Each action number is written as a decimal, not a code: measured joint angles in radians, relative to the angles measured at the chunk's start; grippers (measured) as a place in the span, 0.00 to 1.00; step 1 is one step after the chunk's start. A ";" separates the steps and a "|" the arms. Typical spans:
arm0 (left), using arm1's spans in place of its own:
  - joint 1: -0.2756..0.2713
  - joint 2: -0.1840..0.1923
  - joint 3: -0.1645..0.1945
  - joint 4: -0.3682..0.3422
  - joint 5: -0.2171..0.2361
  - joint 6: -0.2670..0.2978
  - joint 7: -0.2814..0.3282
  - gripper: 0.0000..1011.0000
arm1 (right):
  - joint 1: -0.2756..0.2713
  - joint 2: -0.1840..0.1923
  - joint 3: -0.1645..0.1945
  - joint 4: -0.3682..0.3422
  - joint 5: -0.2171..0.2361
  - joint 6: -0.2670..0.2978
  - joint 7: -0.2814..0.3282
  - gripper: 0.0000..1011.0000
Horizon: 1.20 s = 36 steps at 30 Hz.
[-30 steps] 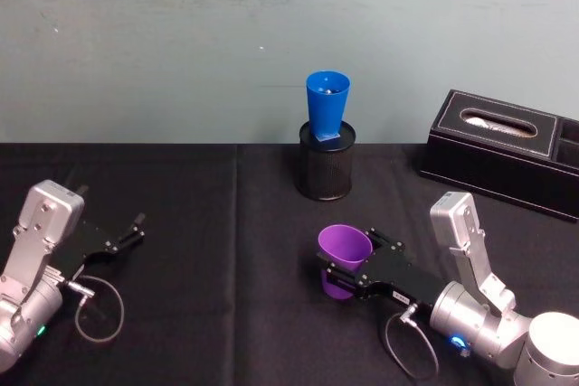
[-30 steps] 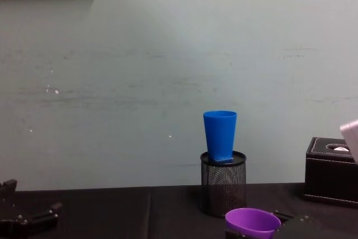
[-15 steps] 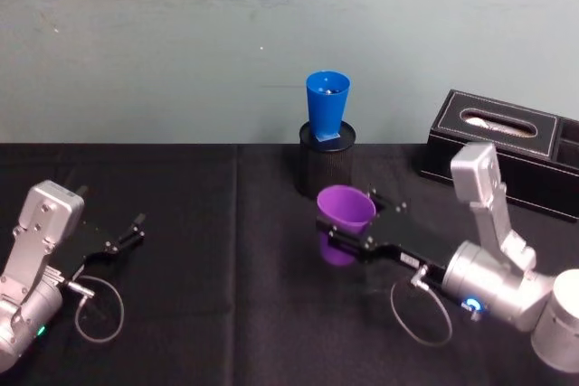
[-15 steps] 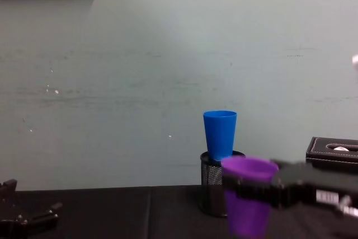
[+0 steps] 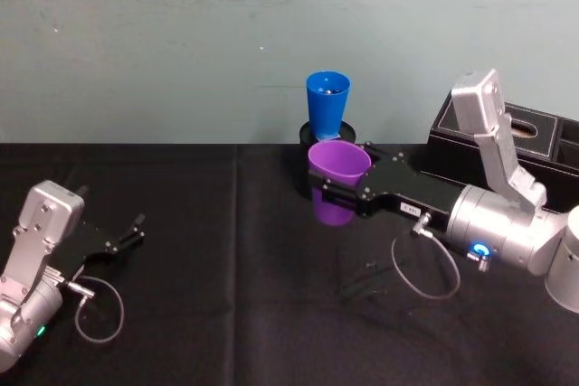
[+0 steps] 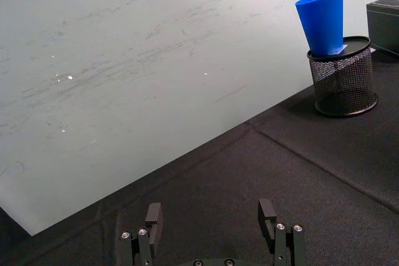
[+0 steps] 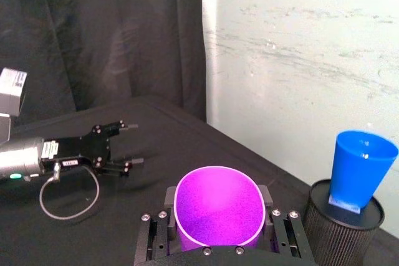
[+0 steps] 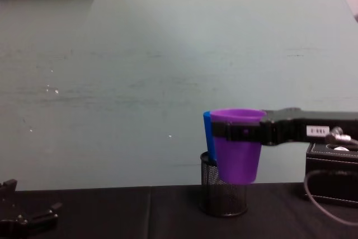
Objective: Pick up one cup with a gripper and tap it against the other cup.
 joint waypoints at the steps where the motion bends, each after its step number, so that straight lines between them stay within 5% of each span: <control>1: 0.000 0.000 0.000 0.000 0.000 0.000 0.000 0.99 | 0.005 0.002 -0.002 -0.002 0.001 0.004 -0.001 0.73; 36: 0.000 0.000 0.000 0.000 0.000 0.000 0.000 0.99 | 0.021 0.008 -0.010 -0.010 0.010 0.023 -0.012 0.73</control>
